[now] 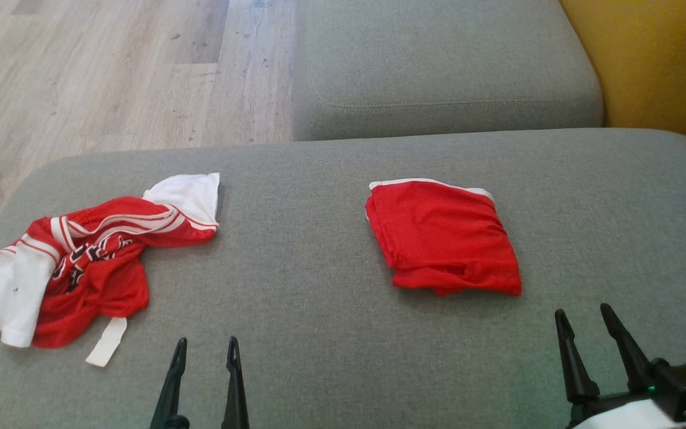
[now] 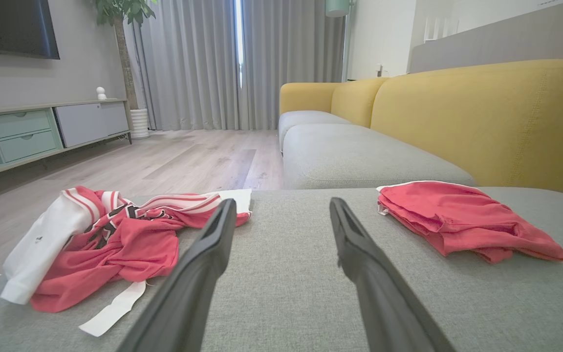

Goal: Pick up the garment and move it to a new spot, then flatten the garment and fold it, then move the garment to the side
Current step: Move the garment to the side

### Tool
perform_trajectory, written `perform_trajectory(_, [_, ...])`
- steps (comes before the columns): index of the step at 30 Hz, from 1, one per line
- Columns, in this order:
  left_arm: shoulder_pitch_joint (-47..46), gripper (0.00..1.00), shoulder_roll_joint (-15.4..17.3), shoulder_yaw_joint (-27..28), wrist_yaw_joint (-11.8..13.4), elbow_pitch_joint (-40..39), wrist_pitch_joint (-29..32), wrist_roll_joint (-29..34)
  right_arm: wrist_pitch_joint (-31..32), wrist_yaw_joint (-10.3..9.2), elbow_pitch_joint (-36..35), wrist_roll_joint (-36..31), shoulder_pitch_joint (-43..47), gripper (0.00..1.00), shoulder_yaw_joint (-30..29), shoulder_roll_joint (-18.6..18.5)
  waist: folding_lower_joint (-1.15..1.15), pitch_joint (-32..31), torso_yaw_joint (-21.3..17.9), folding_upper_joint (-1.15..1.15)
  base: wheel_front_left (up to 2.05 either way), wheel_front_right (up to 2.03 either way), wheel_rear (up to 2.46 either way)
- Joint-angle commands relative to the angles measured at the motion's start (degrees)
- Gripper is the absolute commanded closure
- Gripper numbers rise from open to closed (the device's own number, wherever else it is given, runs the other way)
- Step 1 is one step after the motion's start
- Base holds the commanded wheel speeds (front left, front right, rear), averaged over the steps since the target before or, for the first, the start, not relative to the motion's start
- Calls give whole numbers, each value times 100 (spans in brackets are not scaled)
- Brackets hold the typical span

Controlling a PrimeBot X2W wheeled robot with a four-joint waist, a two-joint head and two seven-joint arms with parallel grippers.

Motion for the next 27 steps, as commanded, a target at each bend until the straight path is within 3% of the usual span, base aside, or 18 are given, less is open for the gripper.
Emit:
perform_trajectory(1, [-115, 0, -47, 178, -33, -197, -37, 81, -61, -4, -169, -55, -114, 0, 103, -68, 0, 4, 8, 0, 0, 0, 0])
perform_trajectory(18, [-207, 0, -48, 78, -149, -222, -37, 310, -61, -4, 52, -44, -329, 0, 75, -219, 0, 240, 186, 0, 0, 0, 0])
perform_trajectory(27, [-313, 0, -48, -82, -126, -262, -37, 361, -22, -4, 1072, 362, -1147, 0, 198, -593, 0, 654, 330, 0, 0, 0, 0])
